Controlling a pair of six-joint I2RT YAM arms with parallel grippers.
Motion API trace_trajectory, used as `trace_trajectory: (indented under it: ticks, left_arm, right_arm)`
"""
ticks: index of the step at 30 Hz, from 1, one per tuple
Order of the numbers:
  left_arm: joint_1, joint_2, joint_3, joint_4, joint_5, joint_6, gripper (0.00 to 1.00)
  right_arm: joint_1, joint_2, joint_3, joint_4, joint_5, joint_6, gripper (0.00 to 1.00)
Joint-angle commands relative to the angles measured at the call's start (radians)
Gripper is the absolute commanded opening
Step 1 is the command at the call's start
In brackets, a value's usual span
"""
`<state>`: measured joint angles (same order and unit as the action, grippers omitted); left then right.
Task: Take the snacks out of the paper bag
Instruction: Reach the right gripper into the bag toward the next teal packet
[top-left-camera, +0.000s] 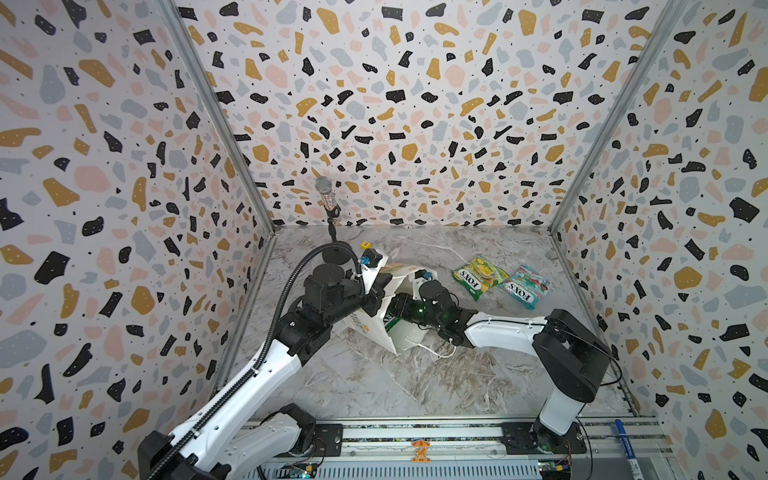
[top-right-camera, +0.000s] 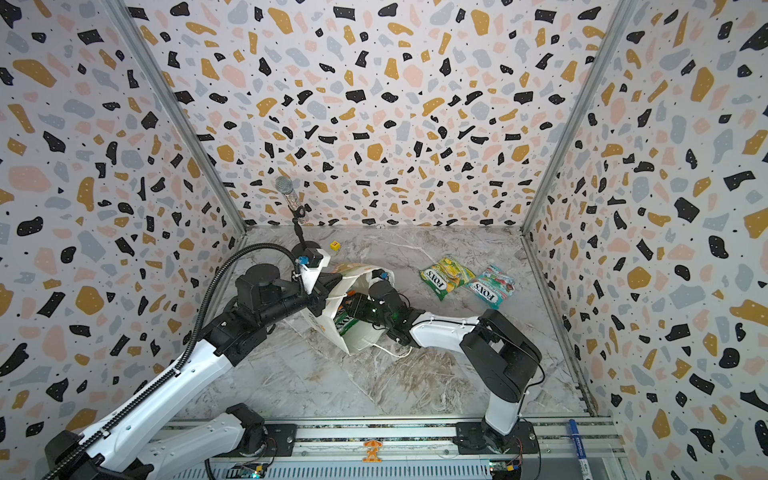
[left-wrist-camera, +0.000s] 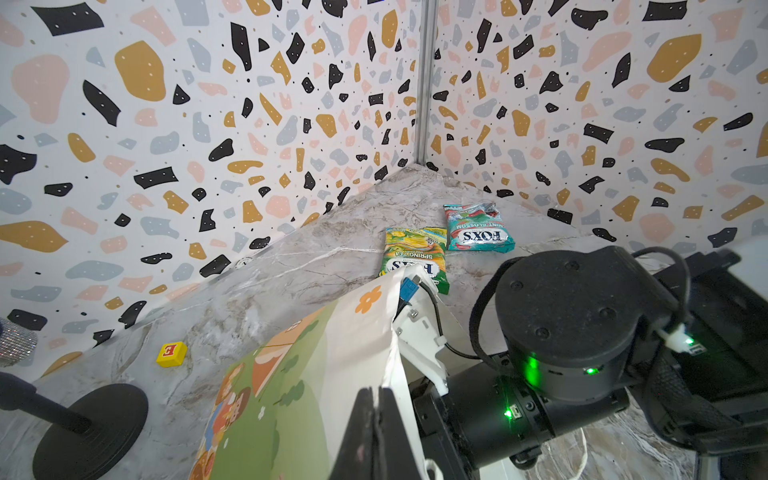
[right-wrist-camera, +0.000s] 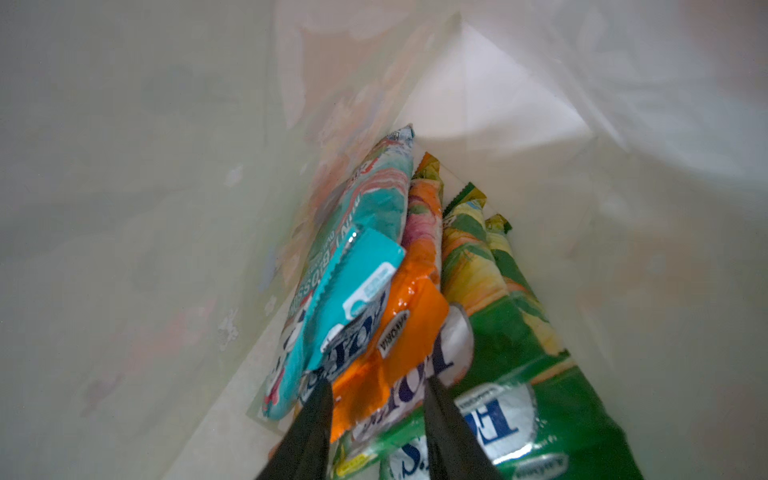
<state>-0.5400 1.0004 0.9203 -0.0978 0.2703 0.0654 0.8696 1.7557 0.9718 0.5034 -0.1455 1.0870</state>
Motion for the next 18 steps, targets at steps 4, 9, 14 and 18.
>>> trace_trajectory:
  ticks: [4, 9, 14, 18]
  left_arm:
    - [-0.006, -0.008, -0.009, 0.043, 0.028, 0.004, 0.0]
    - [-0.008, -0.008, -0.009, 0.044, 0.025, 0.004, 0.0]
    - [-0.009, -0.009, -0.008, 0.042, 0.025, 0.004, 0.0]
    - [-0.009, -0.014, -0.008, 0.042, 0.021, 0.006, 0.0]
  right_arm:
    - [0.001, 0.036, 0.047, 0.07, 0.017, 0.071, 0.36]
    - [0.009, 0.057, 0.068, 0.051, 0.035, 0.07, 0.33]
    - [0.014, 0.086, 0.077, 0.014, 0.056, 0.079, 0.31]
    - [0.016, 0.102, 0.084, -0.009, 0.068, 0.085, 0.27]
